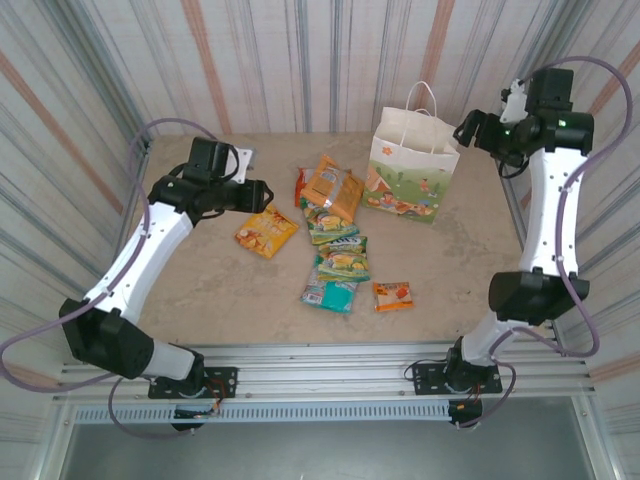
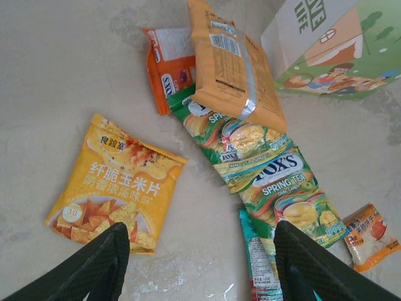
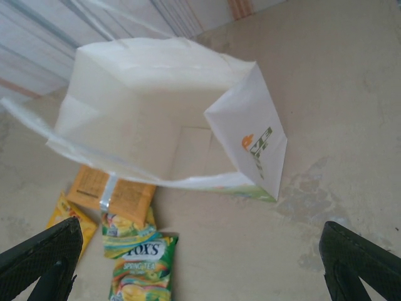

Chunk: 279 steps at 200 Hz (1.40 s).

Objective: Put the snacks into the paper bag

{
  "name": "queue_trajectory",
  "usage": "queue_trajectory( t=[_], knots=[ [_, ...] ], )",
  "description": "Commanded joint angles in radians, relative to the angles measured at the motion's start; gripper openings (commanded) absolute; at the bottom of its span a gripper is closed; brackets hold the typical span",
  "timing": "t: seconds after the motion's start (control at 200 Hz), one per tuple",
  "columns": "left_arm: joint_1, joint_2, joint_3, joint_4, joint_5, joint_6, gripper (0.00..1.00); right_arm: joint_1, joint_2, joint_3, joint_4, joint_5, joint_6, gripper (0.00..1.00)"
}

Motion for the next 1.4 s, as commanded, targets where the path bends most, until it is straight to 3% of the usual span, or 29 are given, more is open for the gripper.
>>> queue_trajectory(
  t=[0.0, 0.291, 0.646, 0.927, 1.077, 1.253, 1.393],
  knots=[
    [-0.003, 0.026, 0.044, -0.036, 0.0, -0.001, 0.64, 0.028, 0.088, 0.081, -0.068, 0.073, 0.03, 1.0],
    [-0.003, 0.083, 0.069, -0.045, -0.002, 0.006, 0.64, 0.085, 0.278, 0.165, -0.037, 0.198, 0.06, 0.91],
    [-0.004, 0.11, 0.072, -0.039, -0.006, -0.008, 0.64, 0.096, 0.451, 0.289, 0.024, 0.197, 0.071, 0.79],
    [-0.004, 0.128, 0.092, -0.047, -0.011, -0.016, 0.65, 0.106, 0.492, 0.351, -0.006, 0.239, 0.041, 0.46],
    [-0.004, 0.131, 0.119, -0.076, -0.023, -0.004, 0.65, 0.09, 0.461, 0.351, -0.079, 0.286, 0.067, 0.16],
    [-0.006, 0.122, 0.14, -0.099, -0.019, 0.0, 0.63, 0.053, 0.392, 0.348, -0.216, 0.334, 0.213, 0.03],
    [-0.009, 0.113, 0.147, -0.098, -0.008, -0.011, 0.63, 0.042, 0.328, 0.304, -0.283, 0.363, 0.316, 0.0]
  ],
)
